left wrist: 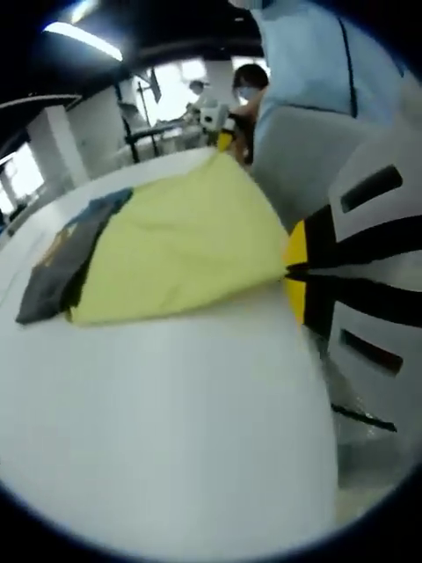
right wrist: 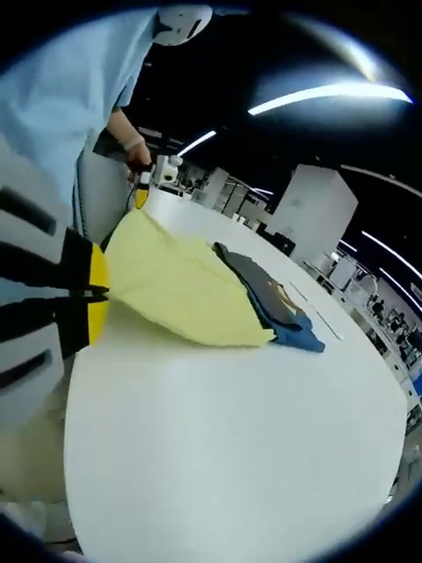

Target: Fold the garment on the visible template until the final outline fits inside the template.

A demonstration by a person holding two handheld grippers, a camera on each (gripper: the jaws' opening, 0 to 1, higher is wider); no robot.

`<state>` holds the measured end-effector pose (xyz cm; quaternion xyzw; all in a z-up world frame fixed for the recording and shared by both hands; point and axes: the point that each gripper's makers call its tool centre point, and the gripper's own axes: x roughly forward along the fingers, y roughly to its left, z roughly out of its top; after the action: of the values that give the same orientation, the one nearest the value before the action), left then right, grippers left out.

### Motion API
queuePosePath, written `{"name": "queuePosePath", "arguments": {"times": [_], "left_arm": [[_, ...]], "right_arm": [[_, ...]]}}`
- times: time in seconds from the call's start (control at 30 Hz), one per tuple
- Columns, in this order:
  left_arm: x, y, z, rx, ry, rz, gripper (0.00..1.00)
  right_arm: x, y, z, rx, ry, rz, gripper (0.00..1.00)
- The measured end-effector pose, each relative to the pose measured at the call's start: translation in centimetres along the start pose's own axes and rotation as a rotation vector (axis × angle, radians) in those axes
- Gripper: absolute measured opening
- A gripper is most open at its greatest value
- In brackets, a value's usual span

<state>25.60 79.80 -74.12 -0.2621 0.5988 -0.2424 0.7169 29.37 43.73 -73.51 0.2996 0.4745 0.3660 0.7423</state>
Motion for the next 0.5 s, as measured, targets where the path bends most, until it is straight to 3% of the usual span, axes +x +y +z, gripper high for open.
{"name": "queuePosePath", "arguments": {"times": [0.13,0.23,0.37,0.5], "left_arm": [[0.4,-0.1,-1.3,0.001,0.058,-0.004,0.00],[0.4,-0.1,-1.4,-0.001,0.064,-0.015,0.00],[-0.2,-0.7,-0.4,-0.022,0.025,-0.050,0.00],[-1.4,-2.0,2.2,-0.046,-0.064,-0.117,0.00]], "right_arm": [[-0.2,-0.1,-0.9,0.012,0.025,-0.006,0.00],[-0.3,0.0,-0.7,0.026,0.024,-0.004,0.00],[-0.4,0.8,0.3,0.045,0.014,0.019,0.00],[-0.5,2.7,3.3,0.082,-0.050,0.090,0.00]]}}
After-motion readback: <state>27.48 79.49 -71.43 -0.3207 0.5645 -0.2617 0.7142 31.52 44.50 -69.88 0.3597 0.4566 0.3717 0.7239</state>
